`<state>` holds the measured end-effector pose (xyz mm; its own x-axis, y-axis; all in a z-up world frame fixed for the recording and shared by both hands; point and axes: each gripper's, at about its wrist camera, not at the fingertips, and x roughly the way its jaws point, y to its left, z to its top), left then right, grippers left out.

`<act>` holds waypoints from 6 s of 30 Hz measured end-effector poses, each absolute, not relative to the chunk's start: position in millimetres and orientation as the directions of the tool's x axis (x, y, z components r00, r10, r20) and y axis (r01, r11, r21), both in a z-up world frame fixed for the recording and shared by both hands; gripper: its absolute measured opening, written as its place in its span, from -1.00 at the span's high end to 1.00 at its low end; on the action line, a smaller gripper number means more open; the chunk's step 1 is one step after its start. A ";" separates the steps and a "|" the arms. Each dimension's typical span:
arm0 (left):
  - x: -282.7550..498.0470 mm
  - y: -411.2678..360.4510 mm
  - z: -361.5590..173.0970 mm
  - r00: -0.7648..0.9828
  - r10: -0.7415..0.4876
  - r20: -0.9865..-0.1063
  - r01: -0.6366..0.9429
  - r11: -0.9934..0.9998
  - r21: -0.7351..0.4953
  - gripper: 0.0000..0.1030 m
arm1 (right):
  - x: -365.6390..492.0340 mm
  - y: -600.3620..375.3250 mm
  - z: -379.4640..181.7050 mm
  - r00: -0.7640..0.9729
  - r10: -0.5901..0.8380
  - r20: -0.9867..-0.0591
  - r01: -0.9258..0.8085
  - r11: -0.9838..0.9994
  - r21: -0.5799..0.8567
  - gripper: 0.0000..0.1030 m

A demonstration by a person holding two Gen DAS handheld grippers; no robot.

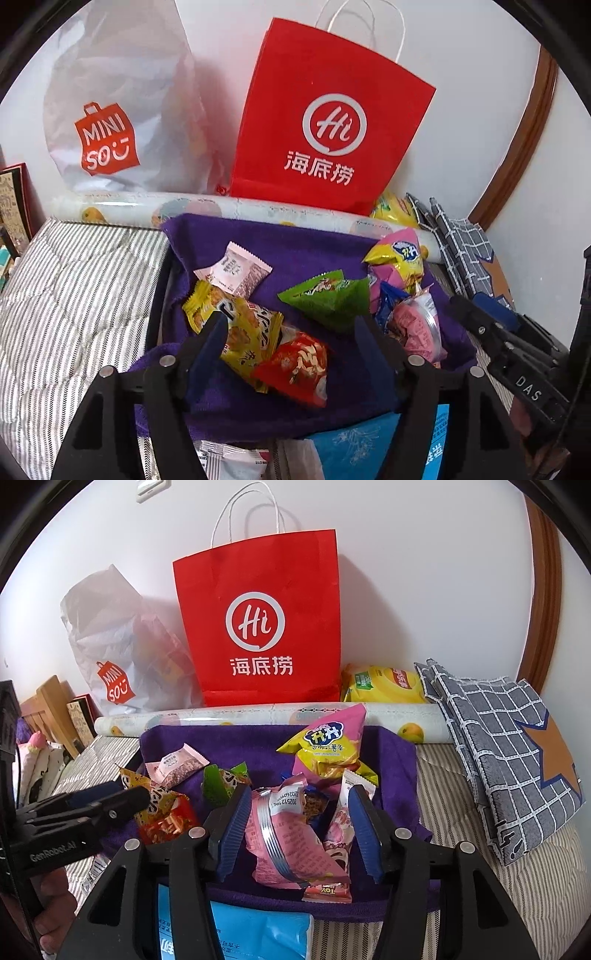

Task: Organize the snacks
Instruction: 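Move both tools back toward the remaining packets beside the blue tissue box, then grasp the white printed packet with the left tool while the right tool grasps the pink cake packet, then carry the white packet with the left tool while the right tool carries the pink packet to the towel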

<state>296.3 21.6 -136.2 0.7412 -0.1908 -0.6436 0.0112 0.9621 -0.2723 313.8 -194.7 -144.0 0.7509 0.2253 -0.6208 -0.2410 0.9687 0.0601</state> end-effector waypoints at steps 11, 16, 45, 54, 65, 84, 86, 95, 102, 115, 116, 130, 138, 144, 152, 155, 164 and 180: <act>293.2 26.4 -132.0 0.758 -0.186 -0.625 -0.002 0.958 -0.287 -0.39 | 307.3 -193.9 -138.1 0.763 0.238 -0.601 -0.244 0.967 0.072 -0.28; 291.8 29.1 -128.8 0.763 -0.184 -0.620 -0.002 0.958 -0.287 -0.39 | 299.8 -188.8 -136.0 0.780 0.252 -0.572 -0.265 0.962 0.061 -0.28; 208.1 108.4 -110.4 0.721 0.006 -0.693 -0.082 0.994 -0.076 -0.39 | 145.2 -84.2 -164.1 0.613 0.383 -0.691 -0.483 0.874 0.056 0.46; 180.7 131.8 -121.9 0.716 0.043 -0.697 -0.120 0.991 -0.062 -0.39 | 144.3 -76.8 -189.1 0.610 0.309 -0.730 -0.421 0.906 0.032 0.55; 167.7 129.7 -130.5 0.711 0.055 -0.701 -0.110 0.993 -0.034 -0.39 | 143.5 -71.9 -192.5 0.608 0.334 -0.720 -0.421 0.905 0.065 0.99; 211.2 63.3 -177.3 0.611 -0.044 -0.790 -0.008 0.998 -0.062 -0.39 | 79.3 -148.0 -164.1 0.667 0.349 -0.659 -0.422 0.905 0.052 0.99; 214.7 56.1 -181.2 0.606 -0.051 -0.794 0.001 0.998 -0.063 -0.39 | 80.5 -164.8 -169.0 0.661 0.338 -0.670 -0.400 0.914 0.066 0.99; 224.0 36.8 -192.7 0.572 -0.099 -0.814 0.029 0.994 -0.101 -0.42 | 90.0 -214.3 -197.4 0.631 0.281 -0.723 -0.306 0.947 0.101 0.97; 223.8 36.0 -194.5 0.578 -0.096 -0.811 0.031 0.995 -0.095 -0.43 | 93.6 -230.6 -205.2 0.622 0.277 -0.733 -0.284 0.952 0.118 0.91; 208.6 34.5 -187.6 0.583 -0.082 -0.808 0.065 0.996 -0.055 -0.09 | 119.2 -209.7 -193.5 0.648 0.297 -0.701 -0.325 0.941 0.098 -0.19; 207.1 34.9 -187.5 0.577 -0.083 -0.812 0.062 0.996 -0.058 -0.09 | 121.4 -207.1 -194.6 0.645 0.299 -0.703 -0.331 0.939 0.095 -0.19; 194.6 25.0 -195.5 0.608 -0.050 -0.792 0.082 0.997 0.000 -0.14 | 143.9 -181.6 -214.2 0.589 0.224 -0.776 -0.332 0.943 0.021 -0.10; 192.4 24.2 -196.1 0.616 -0.037 -0.787 0.071 0.997 0.009 -0.16 | 143.6 -184.2 -214.1 0.607 0.193 -0.771 -0.304 0.953 -0.001 0.16; 192.4 23.6 -196.4 0.617 -0.034 -0.787 0.071 0.997 0.012 -0.16 | 145.7 -185.6 -214.9 0.613 0.177 -0.770 -0.289 0.957 -0.010 0.16; 192.6 23.5 -196.4 0.616 -0.033 -0.787 0.070 0.997 0.012 -0.17 | 148.0 -189.1 -215.5 0.614 0.172 -0.770 -0.273 0.962 -0.002 0.16; 192.3 24.4 -196.5 0.616 -0.034 -0.787 0.064 0.998 0.007 -0.17 | 148.0 -191.3 -215.1 0.615 0.179 -0.768 -0.267 0.964 0.011 0.16; 182.3 29.4 -193.8 0.621 -0.051 -0.782 0.061 0.998 -0.016 -0.08 | 140.2 -206.2 -208.5 0.640 0.174 -0.748 -0.235 0.972 0.025 0.17; 142.6 28.8 -155.9 0.659 -0.128 -0.741 0.096 0.992 -0.085 -0.08 | 117.5 -229.0 -171.8 0.714 0.158 -0.682 -0.199 0.980 0.020 0.17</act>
<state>142.6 28.8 -155.9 0.6591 -0.1275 -0.7412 0.0964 0.9917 -0.0850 117.5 -229.0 -171.8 0.7136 0.1584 -0.6824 -0.1985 0.9799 0.0198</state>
